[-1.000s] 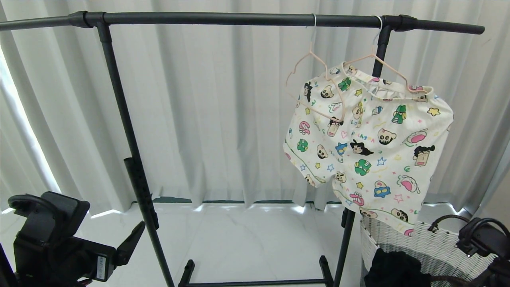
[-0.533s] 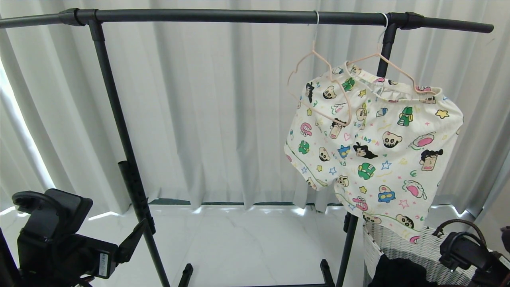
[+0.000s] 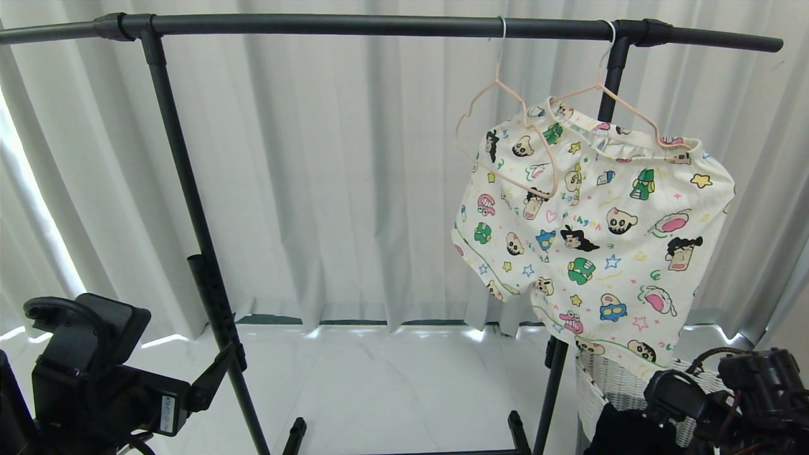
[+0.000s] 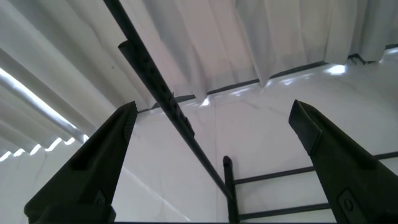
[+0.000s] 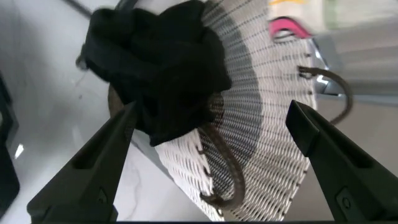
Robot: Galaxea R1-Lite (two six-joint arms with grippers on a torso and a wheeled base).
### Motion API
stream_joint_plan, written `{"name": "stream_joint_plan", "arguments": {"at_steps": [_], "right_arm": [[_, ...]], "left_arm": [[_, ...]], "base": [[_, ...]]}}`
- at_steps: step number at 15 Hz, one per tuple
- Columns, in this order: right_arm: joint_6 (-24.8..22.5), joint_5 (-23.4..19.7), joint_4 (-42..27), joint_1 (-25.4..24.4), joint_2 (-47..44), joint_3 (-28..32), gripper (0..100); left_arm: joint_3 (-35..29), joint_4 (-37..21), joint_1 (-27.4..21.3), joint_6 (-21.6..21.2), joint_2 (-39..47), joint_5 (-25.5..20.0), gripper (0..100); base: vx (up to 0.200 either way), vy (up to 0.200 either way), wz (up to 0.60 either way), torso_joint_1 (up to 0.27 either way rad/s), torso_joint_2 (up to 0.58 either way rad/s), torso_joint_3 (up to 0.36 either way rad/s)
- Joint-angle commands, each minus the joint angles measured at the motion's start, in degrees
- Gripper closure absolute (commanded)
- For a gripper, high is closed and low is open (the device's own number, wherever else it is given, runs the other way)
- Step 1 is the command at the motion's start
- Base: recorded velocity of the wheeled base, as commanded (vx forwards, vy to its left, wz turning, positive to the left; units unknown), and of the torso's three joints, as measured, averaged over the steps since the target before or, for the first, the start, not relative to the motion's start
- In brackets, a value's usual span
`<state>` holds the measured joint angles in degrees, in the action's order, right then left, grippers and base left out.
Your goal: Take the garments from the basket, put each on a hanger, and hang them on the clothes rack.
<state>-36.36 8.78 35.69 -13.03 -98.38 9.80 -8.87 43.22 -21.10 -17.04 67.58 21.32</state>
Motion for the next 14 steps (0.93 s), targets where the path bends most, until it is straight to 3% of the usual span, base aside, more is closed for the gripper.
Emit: {"name": "stream_joint_plan", "arguments": {"at_steps": [1,5,7,12,13,14], "right_arm": [[-0.2,0.01,2.63,0.02,-6.74,0.22,0],[-0.37,0.54,12.91,0.29,-13.95,0.13,0],[-0.46,3.7,17.83,0.38,-16.76,0.22,0],[-1.96,4.05,21.61,1.87,-16.93,0.92,0],[-1.96,4.05,22.23,1.87,-16.85,0.92,100],[-1.96,4.05,22.93,1.87,-16.85,0.83,100]], "left_arm": [[-0.18,0.03,0.01,-0.01,0.18,0.04,0],[0.09,0.03,0.01,-0.01,0.79,0.04,0],[-0.44,0.03,0.01,-0.1,1.15,0.04,0],[-0.53,0.03,0.01,-0.1,0.97,0.04,0],[-0.53,0.03,0.01,-0.1,0.97,0.04,0],[-0.53,0.03,0.01,-0.1,0.88,0.04,0]], "base": [[0.0,0.0,0.0,0.0,0.0,0.0],[0.0,0.0,0.0,0.0,0.0,0.0],[0.0,0.0,0.0,0.0,0.0,0.0],[0.0,0.0,0.0,0.0,0.0,0.0],[0.0,0.0,0.0,0.0,0.0,0.0],[0.0,0.0,0.0,0.0,0.0,0.0]]}}
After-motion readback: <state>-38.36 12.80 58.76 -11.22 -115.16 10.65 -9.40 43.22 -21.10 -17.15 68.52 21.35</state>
